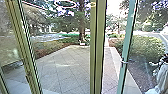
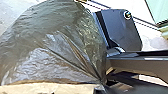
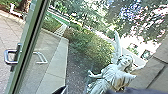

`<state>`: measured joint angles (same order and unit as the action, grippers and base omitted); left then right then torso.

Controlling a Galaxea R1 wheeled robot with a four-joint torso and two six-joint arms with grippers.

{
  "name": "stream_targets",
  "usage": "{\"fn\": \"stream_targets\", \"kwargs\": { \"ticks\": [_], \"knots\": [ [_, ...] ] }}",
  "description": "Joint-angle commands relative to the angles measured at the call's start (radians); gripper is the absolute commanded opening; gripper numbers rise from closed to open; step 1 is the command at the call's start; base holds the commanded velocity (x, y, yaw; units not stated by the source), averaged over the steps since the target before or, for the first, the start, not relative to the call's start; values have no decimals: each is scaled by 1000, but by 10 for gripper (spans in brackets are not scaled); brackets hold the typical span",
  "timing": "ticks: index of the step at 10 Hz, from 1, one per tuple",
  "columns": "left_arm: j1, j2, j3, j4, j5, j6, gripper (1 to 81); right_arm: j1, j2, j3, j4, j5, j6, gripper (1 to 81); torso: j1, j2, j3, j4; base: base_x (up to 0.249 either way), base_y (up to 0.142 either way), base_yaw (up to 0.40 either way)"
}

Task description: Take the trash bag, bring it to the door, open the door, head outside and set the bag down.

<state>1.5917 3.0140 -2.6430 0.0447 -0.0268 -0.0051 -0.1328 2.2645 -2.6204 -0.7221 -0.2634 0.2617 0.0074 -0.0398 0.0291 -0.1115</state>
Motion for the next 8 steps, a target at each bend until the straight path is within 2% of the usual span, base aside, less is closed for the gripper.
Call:
{"fn": "stream_targets", "kwargs": {
  "ticks": [1,3,4,7,8],
  "knots": [
    [-40,-1,8,-6,53,-4,10,169,-20,-19,-60,3,-1,811,0,0,0,0,0,0,0],
    [-38,2,8,-3,53,-3,10,156,-18,-4,4,-42,11,811,0,0,0,0,0,0,0],
    [-38,1,8,-3,53,-3,10,143,-15,14,94,-117,11,811,0,0,0,0,0,0,0],
    [-38,1,8,-3,53,-3,10,106,-15,94,433,-416,5,811,0,0,0,0,0,0,0],
    [-38,-1,8,-3,53,-3,10,84,-14,128,510,-523,5,811,0,0,0,0,0,0,0]
  ]
}}
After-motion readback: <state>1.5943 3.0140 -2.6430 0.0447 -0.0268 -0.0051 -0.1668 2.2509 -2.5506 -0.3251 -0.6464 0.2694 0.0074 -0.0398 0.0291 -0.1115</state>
